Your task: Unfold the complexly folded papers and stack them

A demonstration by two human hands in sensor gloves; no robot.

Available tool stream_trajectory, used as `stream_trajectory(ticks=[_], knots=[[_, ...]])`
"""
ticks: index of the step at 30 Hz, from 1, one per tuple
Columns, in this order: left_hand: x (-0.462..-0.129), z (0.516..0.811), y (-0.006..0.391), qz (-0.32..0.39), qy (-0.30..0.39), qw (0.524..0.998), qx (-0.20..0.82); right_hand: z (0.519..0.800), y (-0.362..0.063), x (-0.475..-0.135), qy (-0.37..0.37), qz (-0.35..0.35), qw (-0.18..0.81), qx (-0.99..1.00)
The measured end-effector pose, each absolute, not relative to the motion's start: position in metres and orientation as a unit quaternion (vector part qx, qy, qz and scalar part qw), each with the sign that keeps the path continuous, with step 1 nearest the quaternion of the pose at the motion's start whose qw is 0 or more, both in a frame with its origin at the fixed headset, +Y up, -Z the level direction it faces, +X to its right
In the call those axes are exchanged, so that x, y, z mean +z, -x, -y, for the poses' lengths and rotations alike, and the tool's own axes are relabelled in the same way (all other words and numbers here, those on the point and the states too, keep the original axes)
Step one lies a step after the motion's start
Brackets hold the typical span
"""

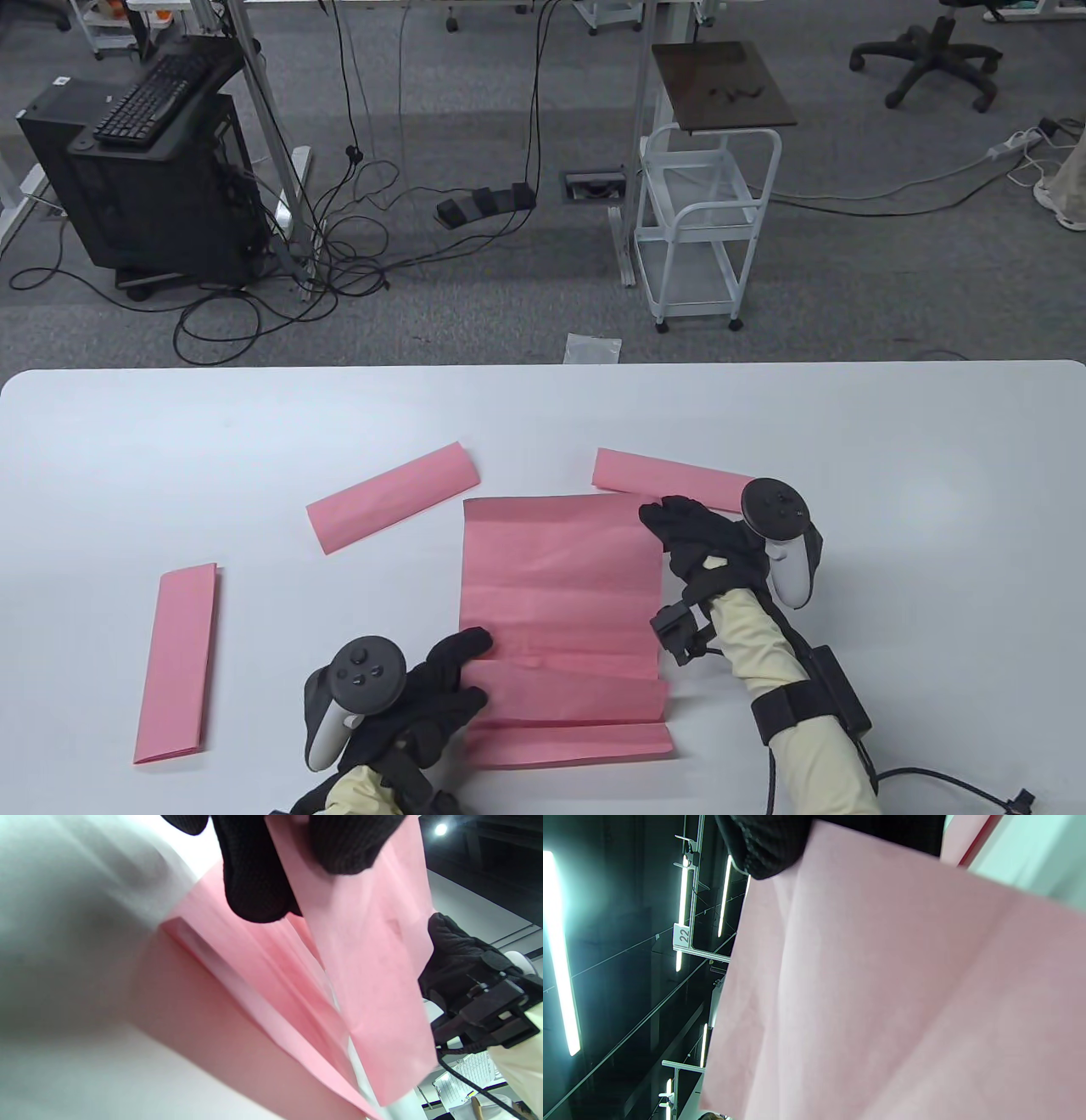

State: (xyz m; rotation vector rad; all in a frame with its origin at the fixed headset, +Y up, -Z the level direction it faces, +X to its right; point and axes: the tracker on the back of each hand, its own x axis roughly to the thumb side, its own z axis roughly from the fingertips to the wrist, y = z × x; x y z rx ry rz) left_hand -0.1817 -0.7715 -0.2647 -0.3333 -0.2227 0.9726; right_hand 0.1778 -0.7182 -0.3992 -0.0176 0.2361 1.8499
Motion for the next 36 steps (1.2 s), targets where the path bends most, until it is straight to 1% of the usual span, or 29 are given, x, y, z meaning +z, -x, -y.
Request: stream_trajectory(ticks=[4,9,13,18,22,32,36], knots=[[-0.265,0.771,0.183,0.102,0.152,0.868,0.462,0.717,-0.177,-0.4,0.007,-0.101,0.597,0.796],[-0.265,0.77,0.182,0.111,0.163,0.861,0.469,0.716,-0.176,-0.401,0.004,-0.1,0.592,0.8],[-0.261,0.766,0.178,0.122,0.126,0.886,0.43,0.717,-0.175,-0.403,0.009,-0.102,0.589,0.802],[-0.262,0.764,0.173,0.168,0.133,0.905,0.368,0.722,-0.173,-0.406,0.021,-0.103,0.573,0.812],[-0.264,0.764,0.175,0.187,0.158,0.903,0.353,0.73,-0.169,-0.408,0.029,-0.112,0.563,0.818],[-0.267,0.782,0.173,0.206,0.273,0.873,0.347,0.746,-0.163,-0.409,0.036,-0.12,0.549,0.827],[-0.266,0.782,0.168,0.212,0.285,0.872,0.336,0.746,-0.163,-0.409,0.036,-0.122,0.546,0.828]])
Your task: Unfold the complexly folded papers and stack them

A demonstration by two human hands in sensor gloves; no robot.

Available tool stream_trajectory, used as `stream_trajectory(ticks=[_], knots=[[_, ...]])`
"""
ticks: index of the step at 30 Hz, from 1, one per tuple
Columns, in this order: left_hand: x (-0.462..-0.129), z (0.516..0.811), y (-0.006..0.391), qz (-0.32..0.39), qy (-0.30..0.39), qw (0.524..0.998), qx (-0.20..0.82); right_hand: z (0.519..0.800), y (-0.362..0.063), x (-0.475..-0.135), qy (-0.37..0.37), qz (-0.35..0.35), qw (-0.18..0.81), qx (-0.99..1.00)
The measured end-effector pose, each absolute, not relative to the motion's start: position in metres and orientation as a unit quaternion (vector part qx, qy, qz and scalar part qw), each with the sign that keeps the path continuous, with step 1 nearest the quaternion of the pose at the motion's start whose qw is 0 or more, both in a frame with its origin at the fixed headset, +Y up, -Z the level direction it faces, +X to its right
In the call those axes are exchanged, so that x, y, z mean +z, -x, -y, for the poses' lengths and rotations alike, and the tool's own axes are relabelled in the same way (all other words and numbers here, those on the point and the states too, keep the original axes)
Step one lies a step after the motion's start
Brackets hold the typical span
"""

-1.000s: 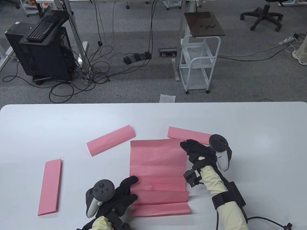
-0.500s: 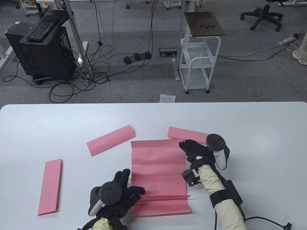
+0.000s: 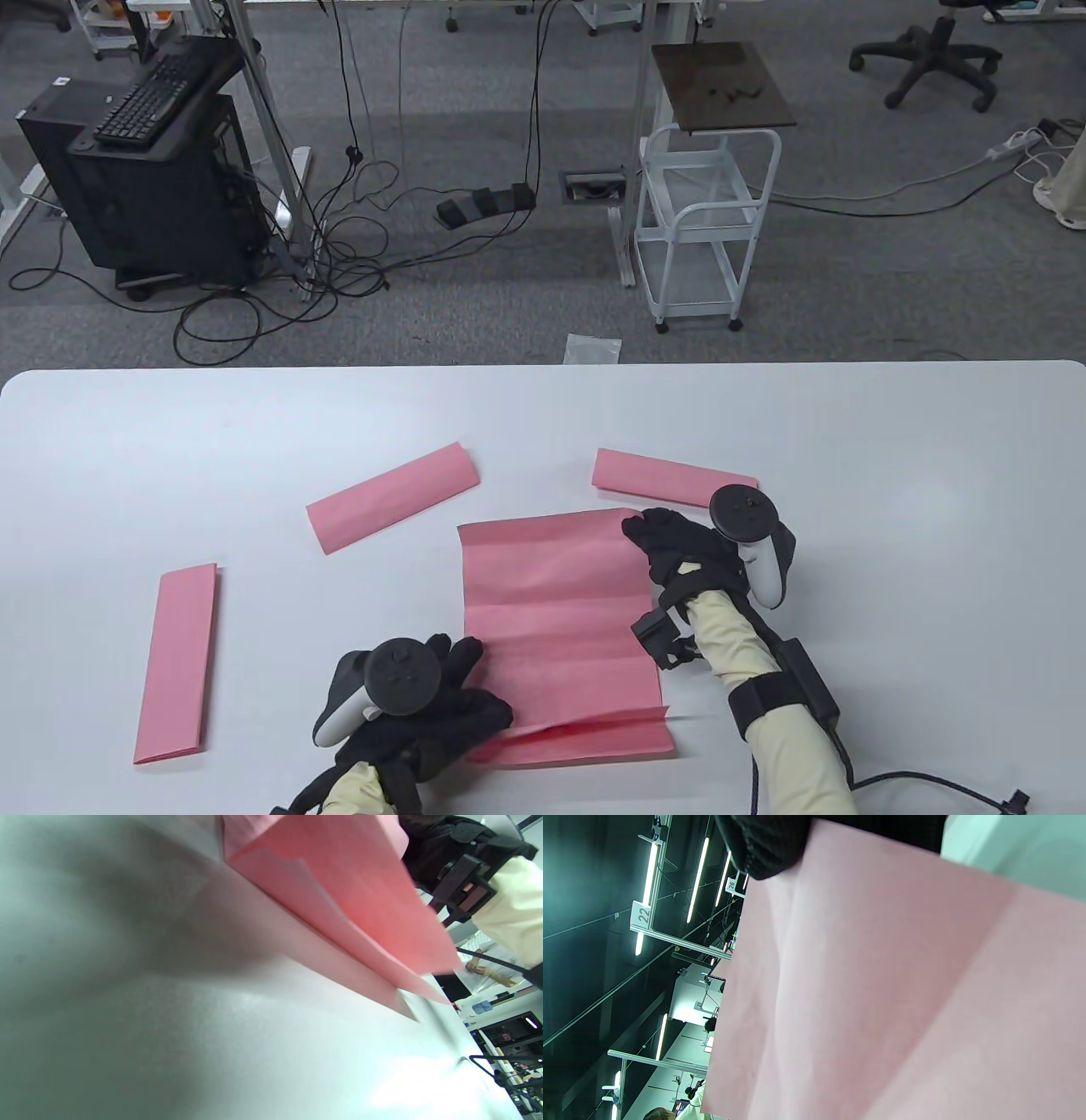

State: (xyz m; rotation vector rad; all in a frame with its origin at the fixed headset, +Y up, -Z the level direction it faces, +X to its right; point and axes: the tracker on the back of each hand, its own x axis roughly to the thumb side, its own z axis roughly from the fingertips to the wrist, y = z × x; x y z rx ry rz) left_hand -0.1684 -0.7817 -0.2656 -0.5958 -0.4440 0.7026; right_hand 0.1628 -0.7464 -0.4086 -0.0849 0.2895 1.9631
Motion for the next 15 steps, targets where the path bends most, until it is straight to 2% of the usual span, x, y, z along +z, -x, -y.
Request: stream_trajectory(ticks=[6,11,15], knots=[[-0.265,0.788,0.154,0.218,0.305,0.888,0.265,0.749,-0.16,-0.409,0.04,-0.124,0.545,0.828],[-0.264,0.804,0.143,0.185,0.341,0.907,0.164,0.753,-0.159,-0.409,0.049,-0.133,0.542,0.828],[-0.265,0.811,0.145,0.171,0.357,0.91,0.122,0.755,-0.157,-0.404,0.045,-0.136,0.529,0.837]])
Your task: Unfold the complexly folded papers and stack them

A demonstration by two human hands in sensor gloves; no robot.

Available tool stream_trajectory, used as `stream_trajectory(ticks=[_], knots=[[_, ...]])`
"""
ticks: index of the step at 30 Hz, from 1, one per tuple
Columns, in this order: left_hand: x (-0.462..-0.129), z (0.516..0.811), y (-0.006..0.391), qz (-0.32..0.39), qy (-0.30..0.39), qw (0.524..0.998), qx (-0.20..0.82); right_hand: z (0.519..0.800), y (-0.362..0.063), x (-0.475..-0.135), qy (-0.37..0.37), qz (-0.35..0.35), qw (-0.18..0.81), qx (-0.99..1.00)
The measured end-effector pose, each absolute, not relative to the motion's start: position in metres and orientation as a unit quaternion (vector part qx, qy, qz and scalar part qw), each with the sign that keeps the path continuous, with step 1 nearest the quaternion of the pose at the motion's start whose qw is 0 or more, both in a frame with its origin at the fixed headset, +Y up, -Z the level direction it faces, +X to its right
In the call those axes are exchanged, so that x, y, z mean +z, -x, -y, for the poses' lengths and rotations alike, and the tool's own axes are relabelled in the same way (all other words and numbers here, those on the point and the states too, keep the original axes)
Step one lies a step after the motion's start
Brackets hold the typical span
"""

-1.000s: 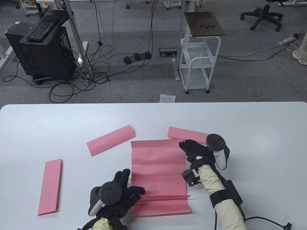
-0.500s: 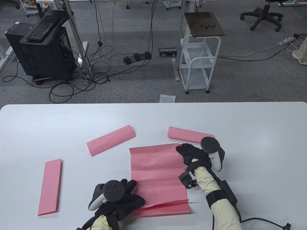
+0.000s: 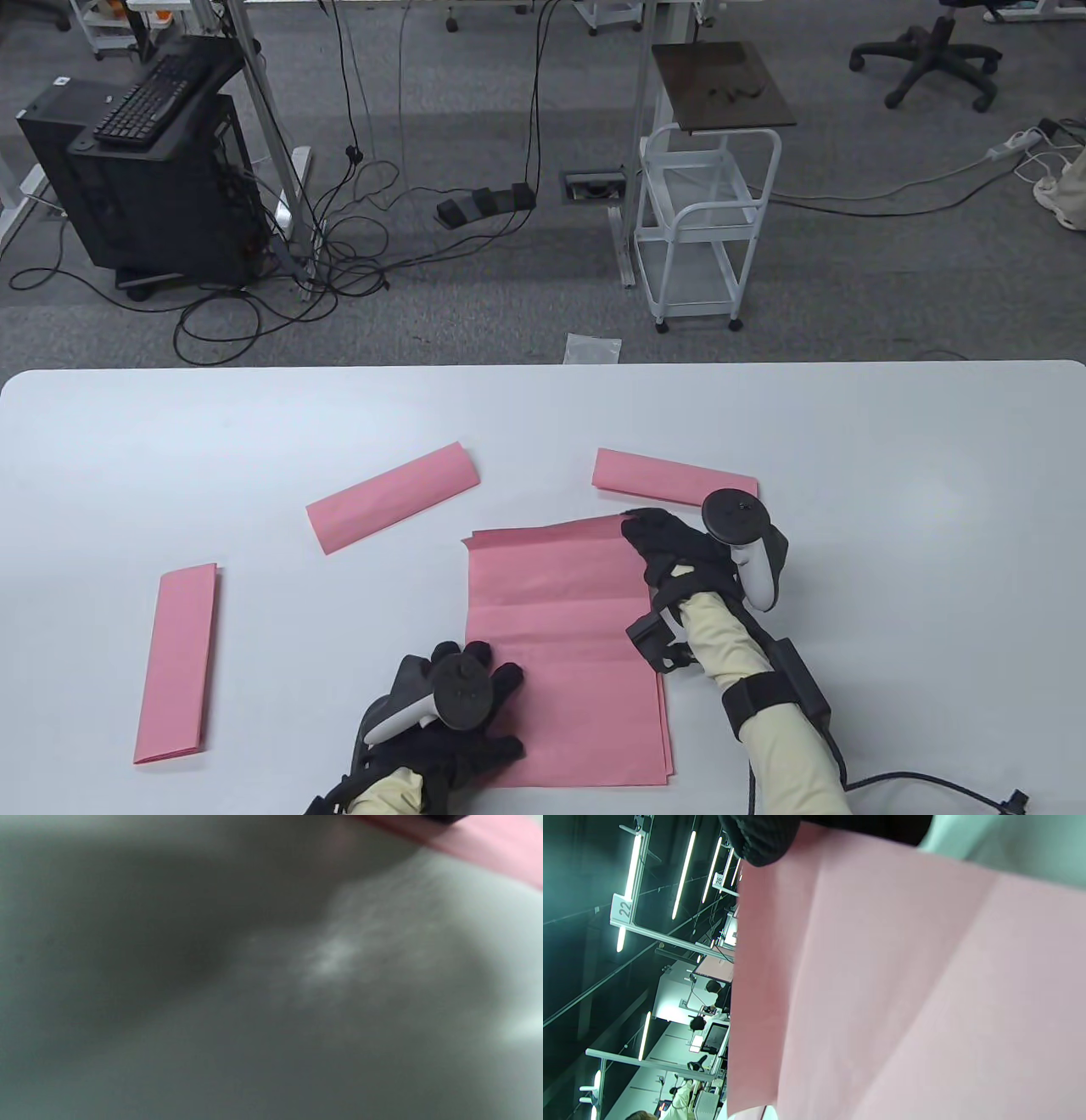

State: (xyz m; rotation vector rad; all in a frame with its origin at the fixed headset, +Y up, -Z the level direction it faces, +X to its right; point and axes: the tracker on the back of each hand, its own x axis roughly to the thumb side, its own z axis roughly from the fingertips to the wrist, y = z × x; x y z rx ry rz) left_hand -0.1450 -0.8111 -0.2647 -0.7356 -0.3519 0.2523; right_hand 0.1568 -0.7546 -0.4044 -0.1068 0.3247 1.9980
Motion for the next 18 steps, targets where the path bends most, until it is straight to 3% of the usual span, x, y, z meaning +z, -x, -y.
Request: stream_trajectory(ticks=[4,6,7,9,11,14,18], knots=[[-0.265,0.815,0.146,0.167,0.373,0.906,0.112,0.748,-0.147,-0.387,-0.03,-0.109,0.465,0.878],[-0.265,0.816,0.146,0.164,0.375,0.907,0.103,0.751,-0.13,-0.362,-0.129,-0.117,0.372,0.912],[-0.265,0.817,0.146,0.163,0.374,0.907,0.101,0.754,-0.124,-0.353,-0.161,-0.136,0.34,0.917],[-0.265,0.817,0.145,0.163,0.378,0.906,0.099,0.771,-0.1,-0.317,-0.259,-0.247,0.219,0.908],[-0.264,0.816,0.145,0.162,0.379,0.906,0.097,0.786,-0.083,-0.295,-0.305,-0.296,0.154,0.892],[-0.264,0.816,0.146,0.158,0.382,0.906,0.095,0.799,-0.067,-0.283,-0.312,-0.336,0.11,0.882],[-0.263,0.815,0.146,0.151,0.383,0.907,0.093,0.8,-0.078,-0.285,-0.294,-0.346,0.098,0.886]])
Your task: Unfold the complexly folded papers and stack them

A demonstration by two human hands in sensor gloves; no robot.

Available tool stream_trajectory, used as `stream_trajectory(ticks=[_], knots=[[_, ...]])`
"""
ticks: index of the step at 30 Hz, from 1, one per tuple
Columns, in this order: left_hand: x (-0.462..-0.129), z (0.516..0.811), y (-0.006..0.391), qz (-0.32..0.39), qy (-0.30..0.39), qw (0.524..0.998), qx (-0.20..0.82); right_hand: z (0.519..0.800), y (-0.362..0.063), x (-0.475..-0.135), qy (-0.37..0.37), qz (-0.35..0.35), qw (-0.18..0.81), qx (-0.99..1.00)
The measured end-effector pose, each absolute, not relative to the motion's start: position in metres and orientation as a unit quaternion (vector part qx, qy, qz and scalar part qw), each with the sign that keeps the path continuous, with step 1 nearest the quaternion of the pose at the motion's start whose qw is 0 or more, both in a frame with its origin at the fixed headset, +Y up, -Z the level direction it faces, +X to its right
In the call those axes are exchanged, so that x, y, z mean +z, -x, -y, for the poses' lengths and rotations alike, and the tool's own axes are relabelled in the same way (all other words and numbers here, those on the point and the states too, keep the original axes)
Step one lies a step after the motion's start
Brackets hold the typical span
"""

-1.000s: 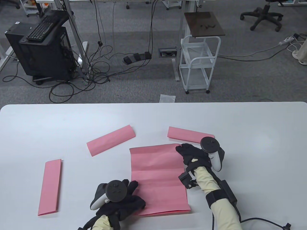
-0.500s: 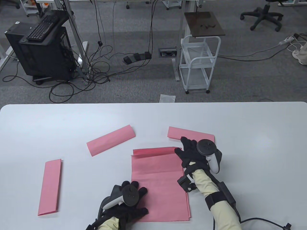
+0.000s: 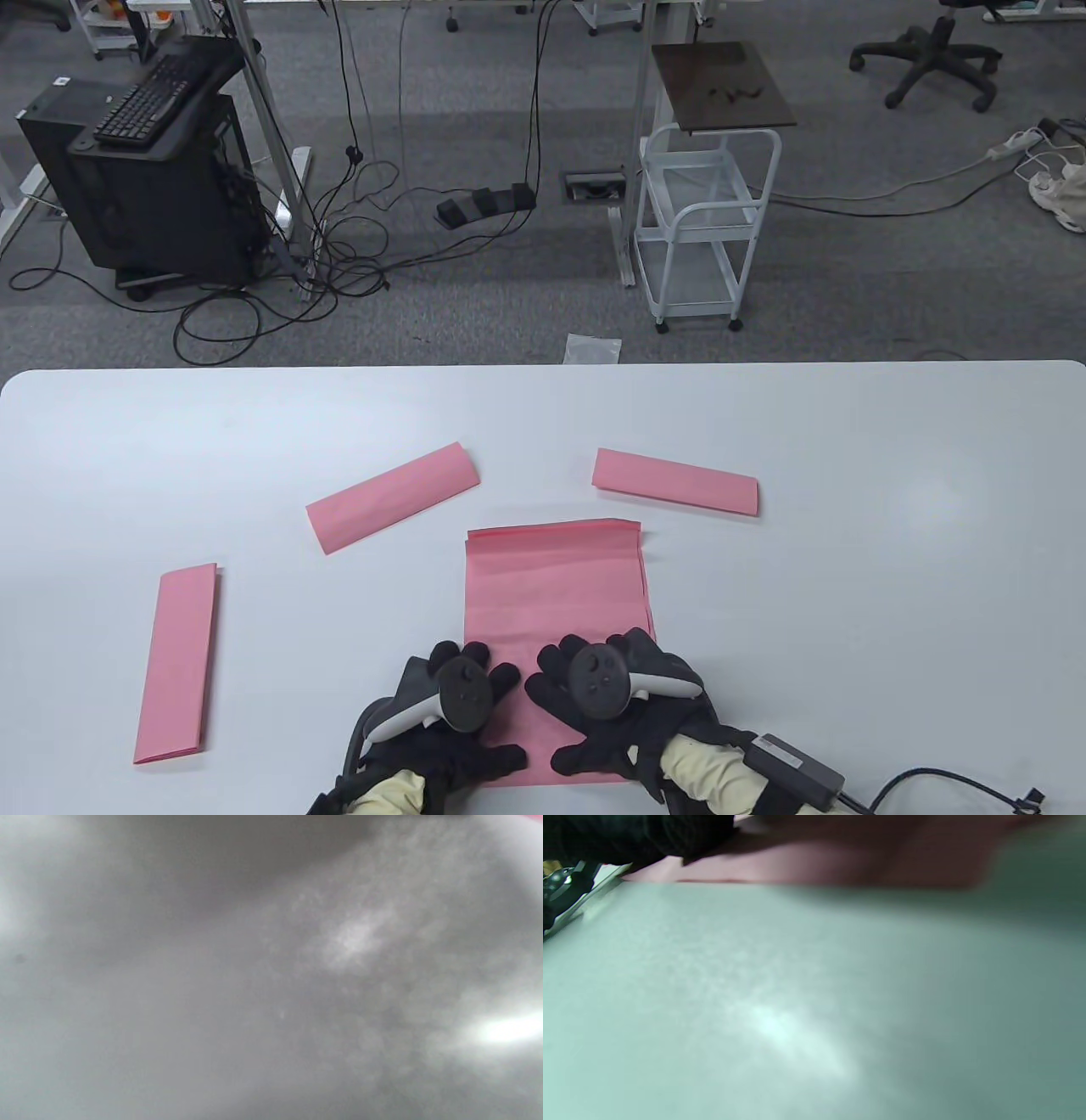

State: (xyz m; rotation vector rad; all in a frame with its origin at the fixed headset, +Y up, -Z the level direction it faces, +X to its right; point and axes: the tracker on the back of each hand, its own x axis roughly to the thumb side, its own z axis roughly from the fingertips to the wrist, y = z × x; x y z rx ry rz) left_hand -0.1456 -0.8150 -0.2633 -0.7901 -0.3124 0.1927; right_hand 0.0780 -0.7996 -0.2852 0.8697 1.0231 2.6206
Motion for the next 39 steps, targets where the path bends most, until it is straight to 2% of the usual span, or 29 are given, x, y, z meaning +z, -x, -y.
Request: stream_trajectory(ticks=[6,10,13,16,18,23,27,29,34,39], knots=[[-0.263,0.815,0.146,0.149,0.383,0.907,0.095,0.798,-0.14,-0.282,-0.235,-0.367,0.099,0.895],[-0.264,0.815,0.146,0.15,0.383,0.907,0.095,0.8,-0.158,-0.277,-0.217,-0.365,0.114,0.898],[-0.264,0.815,0.146,0.151,0.383,0.906,0.094,0.795,-0.153,-0.278,-0.223,-0.363,0.107,0.898],[-0.264,0.815,0.145,0.152,0.384,0.906,0.094,0.781,-0.136,-0.279,-0.254,-0.306,0.124,0.909],[-0.264,0.815,0.145,0.153,0.384,0.906,0.093,0.779,-0.119,-0.282,-0.272,-0.293,0.147,0.905],[-0.263,0.815,0.145,0.154,0.384,0.905,0.093,0.792,-0.081,-0.292,-0.298,-0.341,0.134,0.881],[-0.263,0.815,0.145,0.155,0.384,0.905,0.094,0.798,-0.095,-0.32,-0.253,-0.337,0.143,0.895],[-0.263,0.815,0.145,0.155,0.384,0.905,0.094,0.798,-0.116,-0.34,-0.186,-0.329,0.17,0.91],[-0.263,0.814,0.145,0.156,0.384,0.905,0.094,0.798,-0.156,-0.368,-0.087,-0.313,0.204,0.924],[-0.263,0.814,0.145,0.156,0.384,0.905,0.093,0.792,-0.151,-0.366,-0.091,-0.293,0.192,0.932]])
